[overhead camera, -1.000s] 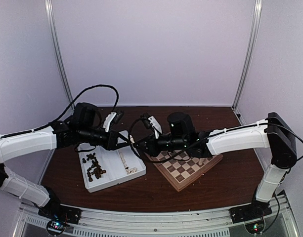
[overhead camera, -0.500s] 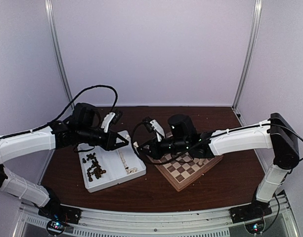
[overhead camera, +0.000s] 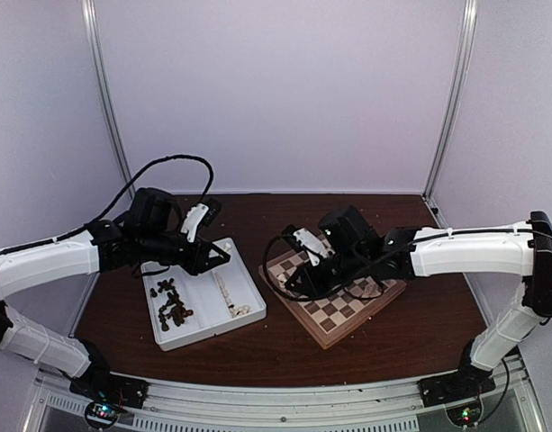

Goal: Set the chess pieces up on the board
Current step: Place the chess piece in the storage box.

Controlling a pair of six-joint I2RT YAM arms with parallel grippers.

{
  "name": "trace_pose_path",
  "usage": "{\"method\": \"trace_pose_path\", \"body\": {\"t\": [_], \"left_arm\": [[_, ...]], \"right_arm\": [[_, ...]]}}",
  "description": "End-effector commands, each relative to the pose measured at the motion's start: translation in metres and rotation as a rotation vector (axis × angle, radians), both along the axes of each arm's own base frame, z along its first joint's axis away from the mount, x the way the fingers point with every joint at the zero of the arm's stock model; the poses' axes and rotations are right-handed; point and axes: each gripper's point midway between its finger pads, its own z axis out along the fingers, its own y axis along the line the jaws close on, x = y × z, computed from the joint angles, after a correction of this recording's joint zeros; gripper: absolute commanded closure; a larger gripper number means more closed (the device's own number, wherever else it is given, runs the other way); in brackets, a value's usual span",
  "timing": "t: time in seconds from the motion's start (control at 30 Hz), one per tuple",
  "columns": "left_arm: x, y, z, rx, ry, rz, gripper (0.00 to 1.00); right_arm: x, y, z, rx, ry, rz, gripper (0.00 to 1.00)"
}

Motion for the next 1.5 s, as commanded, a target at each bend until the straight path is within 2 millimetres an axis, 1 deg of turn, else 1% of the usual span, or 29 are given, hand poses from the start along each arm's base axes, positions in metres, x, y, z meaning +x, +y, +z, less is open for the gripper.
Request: {"method": "trace_pose_path", "body": {"t": [0.0, 0.03, 0.17, 0.27, 0.37, 0.47, 0.63, 0.7, 0.87, 0.97, 1.03, 1.07, 1.13, 1.23, 1.3, 1.37, 1.47], "left_arm": [[0.011, 0.003, -0.015, 0.037, -0.029, 0.018, 1.0], [0.012, 0.004, -0.022, 0.054, -0.015, 0.026, 1.0], [0.015, 0.006, -0.058, 0.124, 0.085, 0.038, 1.0], [0.015, 0.004, -0.087, 0.175, 0.173, 0.032, 1.0], [0.014, -0.002, -0.108, 0.19, 0.228, 0.014, 1.0], [0.016, -0.006, -0.115, 0.183, 0.237, 0.007, 0.98], [0.019, -0.007, -0.119, 0.194, 0.231, 0.005, 0.94], [0.02, -0.008, -0.118, 0.194, 0.224, 0.0, 0.9], [0.018, -0.008, -0.104, 0.162, 0.178, -0.021, 0.62], [0.016, -0.008, -0.091, 0.134, 0.13, -0.029, 0.54], [0.013, -0.008, -0.081, 0.108, 0.093, -0.045, 0.51], [0.013, -0.009, -0.071, 0.082, 0.051, -0.057, 0.5], [0.009, -0.01, -0.056, 0.035, -0.016, -0.081, 0.47], [0.001, -0.015, -0.028, -0.08, -0.167, -0.143, 0.42], [-0.007, -0.018, -0.016, -0.151, -0.261, -0.19, 0.4], [-0.01, -0.021, -0.01, -0.177, -0.317, -0.221, 0.39], [-0.008, -0.027, -0.007, -0.174, -0.351, -0.238, 0.37]], "right_arm": [[0.01, 0.009, 0.01, 0.0, -0.022, -0.024, 1.0], [0.013, 0.012, 0.013, 0.0, -0.027, -0.027, 1.0], [0.021, 0.019, 0.012, -0.018, -0.029, -0.034, 1.0], [0.024, 0.022, 0.013, -0.011, -0.035, -0.044, 1.0], [0.026, 0.024, 0.016, -0.002, -0.04, -0.047, 1.0], [0.027, 0.025, 0.018, 0.006, -0.044, -0.053, 1.0], [0.029, 0.025, 0.019, 0.019, -0.038, -0.07, 1.0], [0.03, 0.025, 0.019, 0.025, -0.036, -0.078, 1.0], [0.031, 0.025, 0.027, 0.057, -0.033, -0.096, 1.0], [0.031, 0.029, 0.036, 0.092, -0.03, -0.095, 1.0], [0.03, 0.032, 0.042, 0.113, -0.025, -0.087, 1.0], [0.029, 0.033, 0.045, 0.124, -0.021, -0.081, 1.0], [0.027, 0.035, 0.051, 0.145, -0.013, -0.075, 1.0], [0.024, 0.04, 0.063, 0.199, 0.001, -0.063, 1.0], [0.022, 0.043, 0.073, 0.247, 0.015, -0.056, 1.0], [0.019, 0.048, 0.082, 0.294, 0.027, -0.045, 1.0], [0.014, 0.054, 0.089, 0.339, 0.053, -0.017, 1.0]]}}
